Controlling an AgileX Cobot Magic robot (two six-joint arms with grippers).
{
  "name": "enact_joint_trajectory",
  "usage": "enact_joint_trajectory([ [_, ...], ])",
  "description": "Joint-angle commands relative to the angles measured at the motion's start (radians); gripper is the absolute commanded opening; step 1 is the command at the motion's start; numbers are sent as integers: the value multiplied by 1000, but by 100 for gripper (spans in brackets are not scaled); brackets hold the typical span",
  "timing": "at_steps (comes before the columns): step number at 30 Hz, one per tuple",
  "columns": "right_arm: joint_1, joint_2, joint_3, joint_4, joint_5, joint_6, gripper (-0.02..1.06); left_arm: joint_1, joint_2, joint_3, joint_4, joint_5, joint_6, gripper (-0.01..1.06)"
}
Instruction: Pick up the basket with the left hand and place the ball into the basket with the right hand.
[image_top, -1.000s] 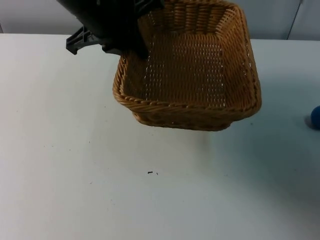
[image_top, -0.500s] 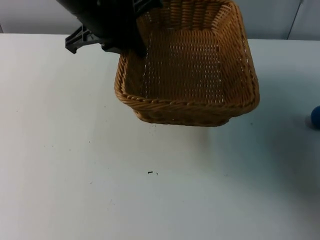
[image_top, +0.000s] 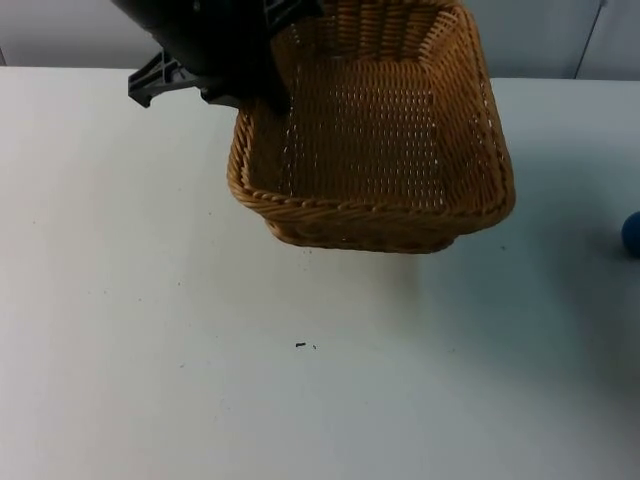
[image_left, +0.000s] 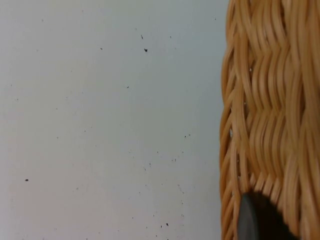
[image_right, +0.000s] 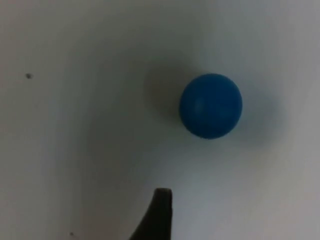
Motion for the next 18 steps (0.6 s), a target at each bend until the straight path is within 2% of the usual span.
enact_joint_trajectory([
  [1, -4, 27, -10, -11, -66, 6, 81, -2, 0, -9, -17, -11, -14, 0],
  [3, -4, 59, -18, -11, -99, 6, 81, -2, 6, -9, -7, -3, -14, 0],
  [10, -4, 149, -82, -2, -90, 6, 81, -2, 6, -9, 4, -9, -14, 0],
  [13, -4, 192, -110, 44, -88, -13, 81, -2, 6, -9, 8, -11, -14, 0],
  [18, -4, 248, -113, 47, -89, -13, 81, -2, 6, -9, 9, -14, -14, 0],
])
